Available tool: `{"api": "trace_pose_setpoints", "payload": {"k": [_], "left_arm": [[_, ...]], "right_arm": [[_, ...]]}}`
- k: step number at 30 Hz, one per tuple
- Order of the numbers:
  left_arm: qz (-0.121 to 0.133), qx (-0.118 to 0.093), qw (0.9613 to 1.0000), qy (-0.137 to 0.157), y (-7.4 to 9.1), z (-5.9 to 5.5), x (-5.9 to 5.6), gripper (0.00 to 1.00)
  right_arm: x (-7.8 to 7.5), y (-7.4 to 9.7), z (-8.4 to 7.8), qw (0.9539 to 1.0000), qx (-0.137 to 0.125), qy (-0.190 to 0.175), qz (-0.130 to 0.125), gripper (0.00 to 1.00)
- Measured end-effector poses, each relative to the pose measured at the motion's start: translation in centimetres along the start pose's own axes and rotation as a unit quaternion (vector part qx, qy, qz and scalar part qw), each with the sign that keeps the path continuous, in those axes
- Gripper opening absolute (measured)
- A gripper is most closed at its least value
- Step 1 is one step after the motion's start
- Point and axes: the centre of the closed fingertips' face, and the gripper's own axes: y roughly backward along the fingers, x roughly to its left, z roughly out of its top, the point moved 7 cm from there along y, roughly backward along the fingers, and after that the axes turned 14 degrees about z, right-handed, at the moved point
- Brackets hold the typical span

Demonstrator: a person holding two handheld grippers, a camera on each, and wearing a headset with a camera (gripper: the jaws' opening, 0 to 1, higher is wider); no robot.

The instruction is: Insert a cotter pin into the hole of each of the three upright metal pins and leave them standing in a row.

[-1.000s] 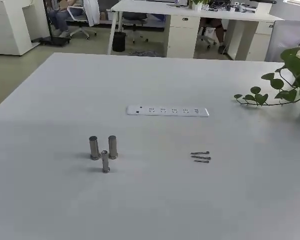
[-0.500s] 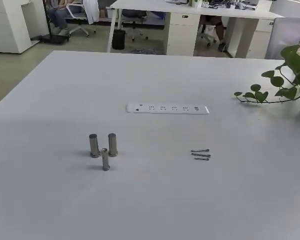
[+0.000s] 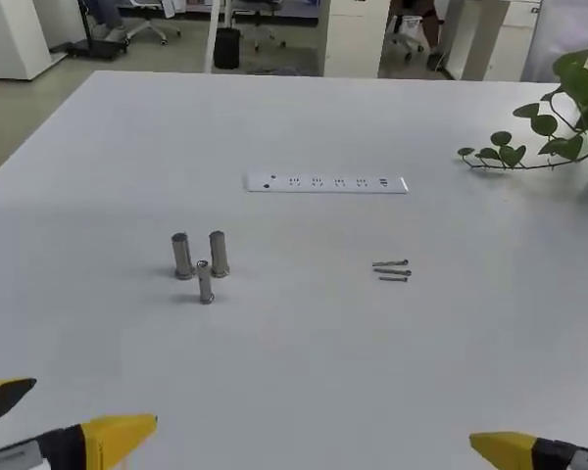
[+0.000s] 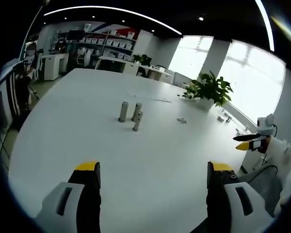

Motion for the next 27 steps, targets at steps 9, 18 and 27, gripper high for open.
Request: {"api": "trace_pose_setpoints", "payload": {"k": [9,18,27], "left_arm": [[-0.005,-0.029,0.9993,-0.023,-3.6,3.0,-0.1,0.89],[-0.028,-0.044,0.9965,-0.066,-7.2,5.1,-0.1,0.85],[-0.059,-0.039,0.9917,-0.108,-10.3,6.3,-0.1,0.75]], "right_arm": [[-0.3,-0.2,-0.2,1.0,0.007,-0.005,0.0,0.88],[-0.6,-0.1,-0.3,0.9998,0.016,-0.009,-0.008,0.88],[-0.8,0.0,-0.7,0.9994,0.021,-0.019,-0.018,0.88]]}}
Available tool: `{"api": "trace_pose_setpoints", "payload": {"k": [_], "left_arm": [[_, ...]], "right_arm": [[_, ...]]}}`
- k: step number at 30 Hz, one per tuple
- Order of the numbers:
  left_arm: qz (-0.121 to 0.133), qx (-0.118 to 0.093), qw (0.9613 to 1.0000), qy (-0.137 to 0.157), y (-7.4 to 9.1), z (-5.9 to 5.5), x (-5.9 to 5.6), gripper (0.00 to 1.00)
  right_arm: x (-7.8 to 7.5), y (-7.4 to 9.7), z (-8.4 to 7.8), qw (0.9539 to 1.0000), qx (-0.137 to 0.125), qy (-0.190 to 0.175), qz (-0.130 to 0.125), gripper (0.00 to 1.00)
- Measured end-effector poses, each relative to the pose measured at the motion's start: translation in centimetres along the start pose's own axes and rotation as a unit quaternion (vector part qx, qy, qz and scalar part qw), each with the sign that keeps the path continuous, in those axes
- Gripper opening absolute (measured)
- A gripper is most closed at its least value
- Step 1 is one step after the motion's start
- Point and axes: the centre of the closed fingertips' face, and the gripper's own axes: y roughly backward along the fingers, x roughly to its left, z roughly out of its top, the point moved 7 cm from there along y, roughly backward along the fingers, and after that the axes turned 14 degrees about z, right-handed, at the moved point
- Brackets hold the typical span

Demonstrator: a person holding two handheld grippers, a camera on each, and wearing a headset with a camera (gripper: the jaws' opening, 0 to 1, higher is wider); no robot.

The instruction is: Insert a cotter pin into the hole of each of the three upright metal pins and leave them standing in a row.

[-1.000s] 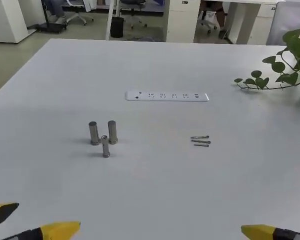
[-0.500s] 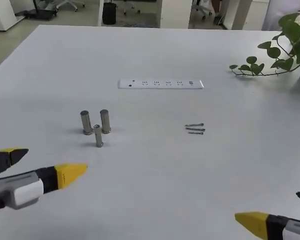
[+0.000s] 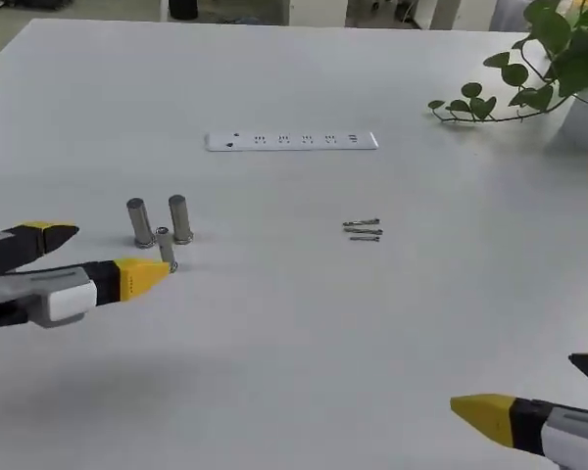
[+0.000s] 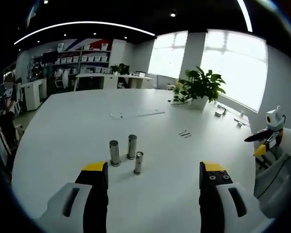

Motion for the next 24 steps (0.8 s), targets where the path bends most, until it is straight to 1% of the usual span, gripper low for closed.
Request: {"api": "trace_pose_setpoints", "payload": {"k": [2,4,8,10,12,14,15,16,20,23,24], "left_arm": [[-0.005,0.003,0.9999,-0.014,-0.6,0.0,0.1,0.74],[-0.008,0.004,0.9996,-0.026,-1.2,0.0,0.2,0.71],[-0.017,0.002,0.9992,-0.035,-2.1,0.2,0.3,0.65],[-0.025,-0.002,0.9989,-0.041,-2.7,0.4,0.3,0.6],[-0.029,-0.002,0.9985,-0.046,-3.3,0.4,0.4,0.57],[-0.026,0.005,0.9983,-0.052,-3.9,0.3,0.5,0.58],[-0.024,0.008,0.9978,-0.061,-4.2,0.2,0.6,0.57],[-0.023,0.009,0.9976,-0.064,-4.4,0.1,0.7,0.57],[-0.027,0.012,0.9972,-0.069,-5.3,-0.1,0.9,0.53],[-0.026,0.013,0.9967,-0.076,-5.8,-0.1,1.0,0.48],[-0.021,0.012,0.9963,-0.082,-6.0,-0.1,1.1,0.45]], "right_arm": [[0.0,0.0,-0.1,1.0,0.001,-0.001,-0.002,0.88],[0.0,0.0,-0.2,1.0,0.002,-0.003,-0.005,0.88],[0.1,0.1,-0.3,0.9999,0.003,-0.007,-0.01,0.87],[0.0,0.1,-0.3,0.9999,0.004,-0.008,-0.013,0.87],[-0.1,0.2,-0.3,0.9998,0.004,-0.011,-0.016,0.87],[-0.1,0.2,-0.4,0.9997,0.005,-0.014,-0.019,0.87],[-0.2,0.3,-0.4,0.9997,0.005,-0.015,-0.02,0.87],[-0.2,0.2,-0.5,0.9996,0.006,-0.015,-0.021,0.87],[-0.4,0.2,-0.7,0.9995,0.008,-0.02,-0.023,0.87],[-0.5,0.1,-0.9,0.9994,0.01,-0.023,-0.024,0.86],[-0.5,0.0,-0.9,0.9994,0.011,-0.025,-0.024,0.86]]}}
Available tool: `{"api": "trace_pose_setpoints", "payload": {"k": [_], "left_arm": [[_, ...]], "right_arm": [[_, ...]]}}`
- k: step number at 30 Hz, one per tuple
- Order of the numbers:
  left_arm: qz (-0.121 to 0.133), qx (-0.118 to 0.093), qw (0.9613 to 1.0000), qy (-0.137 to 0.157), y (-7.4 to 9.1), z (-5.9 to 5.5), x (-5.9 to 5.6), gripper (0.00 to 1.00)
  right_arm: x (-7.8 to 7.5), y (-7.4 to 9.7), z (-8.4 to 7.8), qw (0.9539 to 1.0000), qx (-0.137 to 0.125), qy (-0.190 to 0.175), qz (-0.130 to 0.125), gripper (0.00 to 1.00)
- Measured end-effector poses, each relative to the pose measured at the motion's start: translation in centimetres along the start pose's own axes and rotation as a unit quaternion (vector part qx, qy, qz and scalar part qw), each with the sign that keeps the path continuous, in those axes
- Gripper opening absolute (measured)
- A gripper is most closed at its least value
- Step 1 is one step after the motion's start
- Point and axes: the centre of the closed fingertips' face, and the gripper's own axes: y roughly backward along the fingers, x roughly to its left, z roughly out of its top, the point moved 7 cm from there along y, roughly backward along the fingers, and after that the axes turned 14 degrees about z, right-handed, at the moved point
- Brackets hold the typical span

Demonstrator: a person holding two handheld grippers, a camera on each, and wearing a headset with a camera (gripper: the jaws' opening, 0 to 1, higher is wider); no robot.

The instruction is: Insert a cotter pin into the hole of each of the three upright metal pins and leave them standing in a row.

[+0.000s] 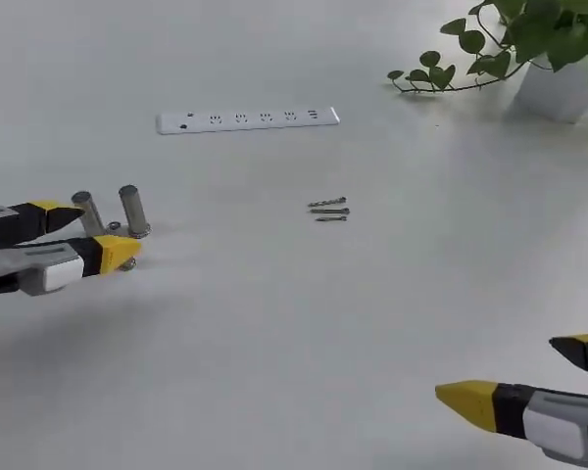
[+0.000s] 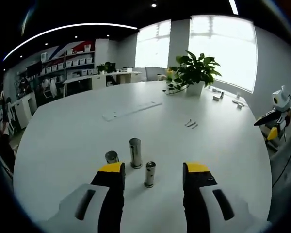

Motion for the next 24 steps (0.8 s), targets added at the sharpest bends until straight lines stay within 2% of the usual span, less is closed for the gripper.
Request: {"api": "trace_pose_setpoints", "payload": {"k": [2,5,9,11,13,17,22,24], "left_arm": [[0.001,0.001,1.0,-0.003,-0.3,0.1,0.1,0.41],[-0.001,0.009,0.9999,0.01,-0.6,0.0,0.0,0.4],[-0.001,0.022,0.9997,0.007,-1.2,-0.5,0.0,0.3],[-0.006,0.026,0.9996,0.006,-1.4,-0.7,-0.1,0.29],[-0.007,0.029,0.9995,-0.003,-1.6,-0.9,-0.2,0.28],[-0.008,0.031,0.9994,-0.012,-1.9,-1.0,-0.3,0.2],[-0.007,0.032,0.9993,-0.017,-2.3,-1.0,0.0,0.18],[-0.007,0.033,0.9991,-0.024,-2.5,-1.1,0.1,0.14]], "right_arm": [[0.0,-0.1,0.0,1.0,0.002,-0.001,0.0,0.86],[-0.1,-0.2,-0.1,1.0,0.002,-0.005,-0.002,0.86],[-0.2,-0.3,-0.2,1.0,0.005,-0.005,0.001,0.86],[-0.2,-0.4,-0.2,1.0,0.007,-0.004,0.001,0.86],[-0.2,-0.4,-0.2,1.0,0.008,-0.004,0.001,0.86],[-0.2,-0.5,-0.2,1.0,0.008,-0.004,0.002,0.85],[-0.1,-0.5,-0.2,0.9999,0.01,-0.004,0.003,0.85],[0.0,-0.6,-0.2,0.9999,0.01,-0.006,0.006,0.85]]}}
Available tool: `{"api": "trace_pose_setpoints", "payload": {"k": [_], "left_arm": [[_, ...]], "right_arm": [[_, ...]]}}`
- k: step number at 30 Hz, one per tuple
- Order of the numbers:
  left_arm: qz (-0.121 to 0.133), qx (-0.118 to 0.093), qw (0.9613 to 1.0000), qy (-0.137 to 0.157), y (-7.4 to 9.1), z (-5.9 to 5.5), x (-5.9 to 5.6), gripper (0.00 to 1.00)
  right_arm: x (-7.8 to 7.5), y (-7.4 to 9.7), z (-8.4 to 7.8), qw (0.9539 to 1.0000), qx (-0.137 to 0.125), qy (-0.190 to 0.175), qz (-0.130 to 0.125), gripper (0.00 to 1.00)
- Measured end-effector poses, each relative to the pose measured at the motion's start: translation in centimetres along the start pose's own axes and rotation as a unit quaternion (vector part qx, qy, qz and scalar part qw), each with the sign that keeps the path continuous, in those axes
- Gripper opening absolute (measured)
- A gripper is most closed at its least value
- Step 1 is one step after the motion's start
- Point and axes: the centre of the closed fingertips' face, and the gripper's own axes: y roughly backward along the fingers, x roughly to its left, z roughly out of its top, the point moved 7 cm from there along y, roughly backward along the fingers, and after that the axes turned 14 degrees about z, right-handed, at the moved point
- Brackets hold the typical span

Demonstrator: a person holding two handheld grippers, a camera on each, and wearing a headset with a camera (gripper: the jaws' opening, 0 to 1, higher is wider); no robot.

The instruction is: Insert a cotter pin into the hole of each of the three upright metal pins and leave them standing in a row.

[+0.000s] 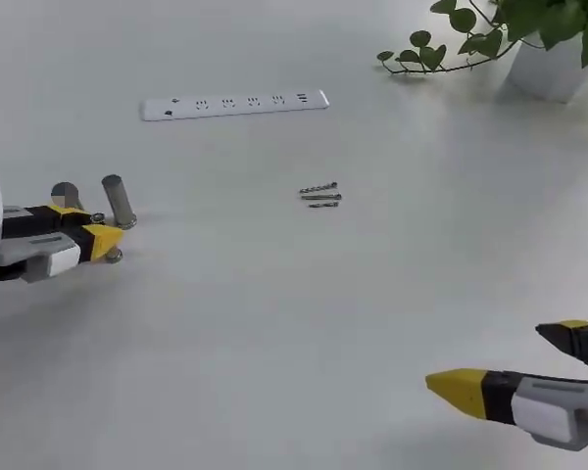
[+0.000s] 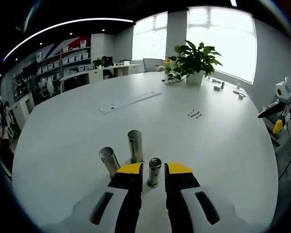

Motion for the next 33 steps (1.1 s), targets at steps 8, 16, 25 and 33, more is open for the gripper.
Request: {"api": "trace_pose_setpoints", "payload": {"k": [8,16,25,33], "left_arm": [[0.005,0.0,0.9997,-0.025,0.1,0.0,0.2,0.06],[-0.01,0.01,0.9977,-0.066,1.4,0.0,-1.1,0.05],[-0.071,-0.006,0.9937,-0.086,3.9,0.9,-6.5,0.05],[-0.124,-0.011,0.9852,-0.117,5.6,0.7,-11.8,0.05]], "right_arm": [[0.1,-0.2,-0.3,1.0,0.007,-0.004,0.005,0.84],[0.0,-0.1,0.0,1.0,-0.003,-0.002,0.006,0.84],[0.5,0.1,0.3,0.9997,-0.02,0.004,0.013,0.85],[1.3,0.3,-0.1,0.9991,-0.028,0.014,0.028,0.87]]}}
